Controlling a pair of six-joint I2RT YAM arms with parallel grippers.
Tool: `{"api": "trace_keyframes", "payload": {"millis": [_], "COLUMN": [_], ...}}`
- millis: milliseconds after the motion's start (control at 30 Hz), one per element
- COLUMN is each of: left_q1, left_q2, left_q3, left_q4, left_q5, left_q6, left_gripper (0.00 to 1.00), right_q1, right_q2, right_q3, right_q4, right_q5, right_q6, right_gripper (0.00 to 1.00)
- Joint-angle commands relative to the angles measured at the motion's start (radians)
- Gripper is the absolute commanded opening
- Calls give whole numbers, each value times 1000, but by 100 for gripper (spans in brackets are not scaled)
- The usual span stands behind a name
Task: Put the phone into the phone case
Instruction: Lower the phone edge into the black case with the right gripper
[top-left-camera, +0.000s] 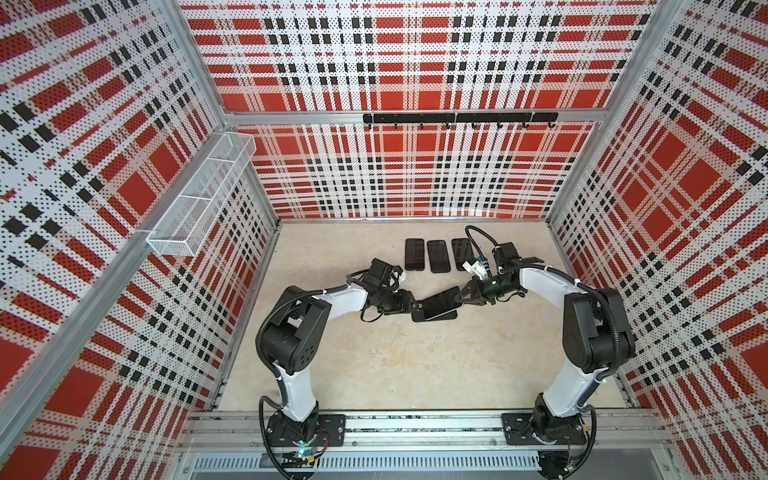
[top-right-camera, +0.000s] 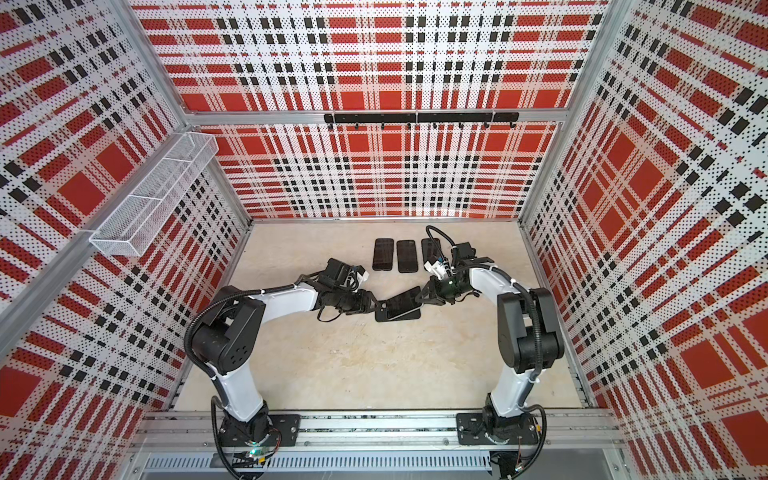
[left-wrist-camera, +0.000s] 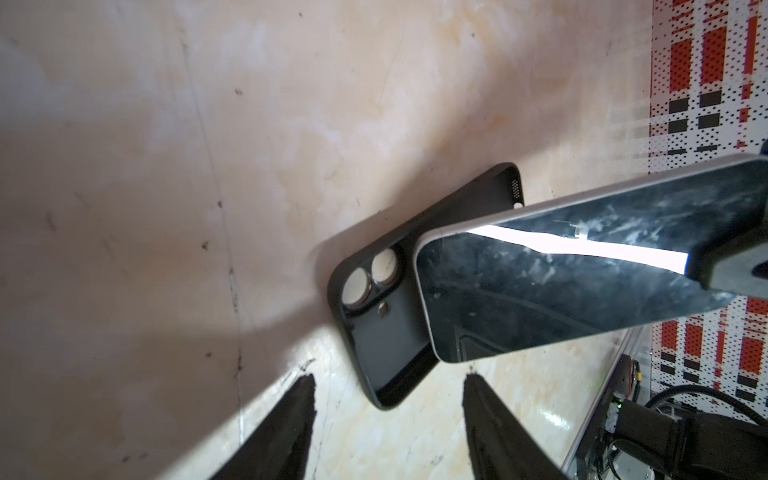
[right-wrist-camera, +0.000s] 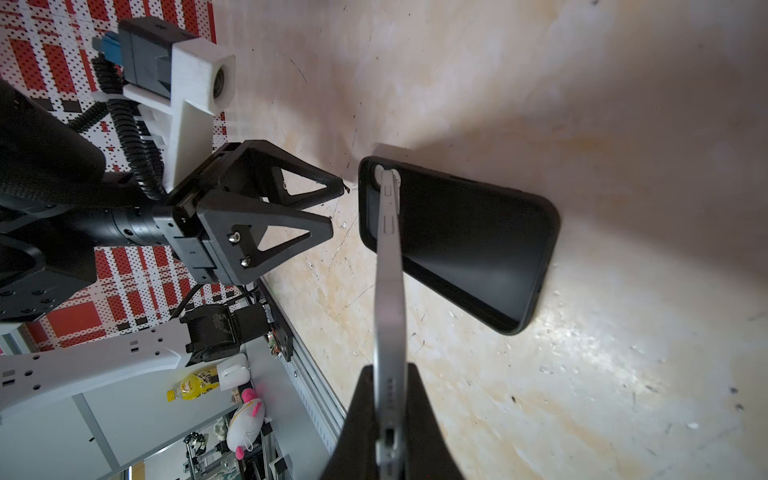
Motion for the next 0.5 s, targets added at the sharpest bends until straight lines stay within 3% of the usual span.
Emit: {"api": "trace_keyframes", "payload": {"millis": [0,467], "left_q1": [1,4], "left_q2": [22,64], "left_q3": [-15,-23], "left_q4": [41,60], "left_q5": [37,64], "left_q6": [-7,-29], "left_gripper": [59,51], "right_q1": [2,4], "right_q2": [16,70], "right_q3": [5,-34], "right_q4": [33,74], "right_q5": [-47,-55], "right_q6": [-13,-10], "right_gripper": [0,0]}}
